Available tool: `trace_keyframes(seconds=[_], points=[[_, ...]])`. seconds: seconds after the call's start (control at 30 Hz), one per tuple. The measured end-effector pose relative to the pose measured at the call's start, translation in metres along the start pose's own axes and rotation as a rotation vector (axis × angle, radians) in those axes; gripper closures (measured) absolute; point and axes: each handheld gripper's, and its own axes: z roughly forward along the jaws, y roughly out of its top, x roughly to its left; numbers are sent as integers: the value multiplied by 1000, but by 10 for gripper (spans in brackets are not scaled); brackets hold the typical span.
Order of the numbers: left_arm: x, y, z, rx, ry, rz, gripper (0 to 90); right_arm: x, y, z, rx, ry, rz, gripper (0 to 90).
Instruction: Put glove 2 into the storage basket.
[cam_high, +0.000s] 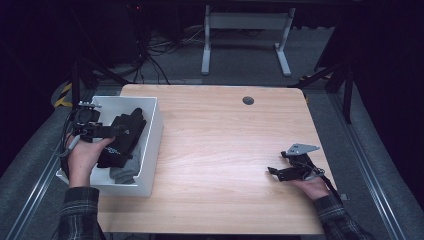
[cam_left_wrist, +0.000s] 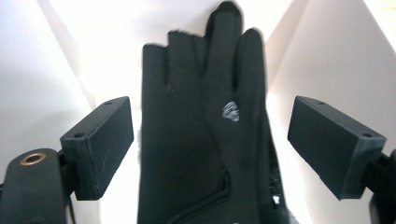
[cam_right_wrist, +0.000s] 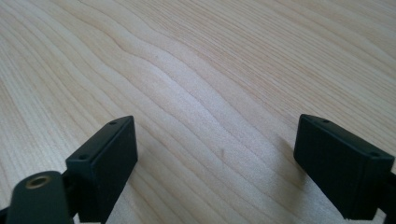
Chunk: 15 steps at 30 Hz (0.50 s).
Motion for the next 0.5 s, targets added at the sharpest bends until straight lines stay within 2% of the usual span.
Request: trace_keyframes(seconds=[0.1, 0.17, 0.2, 0.27, 0.5], points=[[-10, 5, -3, -21, -27, 24, 152, 0, 0, 0, 0, 0, 0, 138], [-12, 6, -4, -23, -31, 27, 152, 0, 0, 0, 0, 0, -1, 138], [-20, 9, -4, -30, -46, 49, 152, 0, 0, 0, 0, 0, 0, 138], [-22, 10, -4, -31, -53, 52, 152, 0, 0, 0, 0, 0, 0, 138], [-49, 19, -2, -42, -112, 119, 152, 0, 0, 0, 0, 1, 0, 138]])
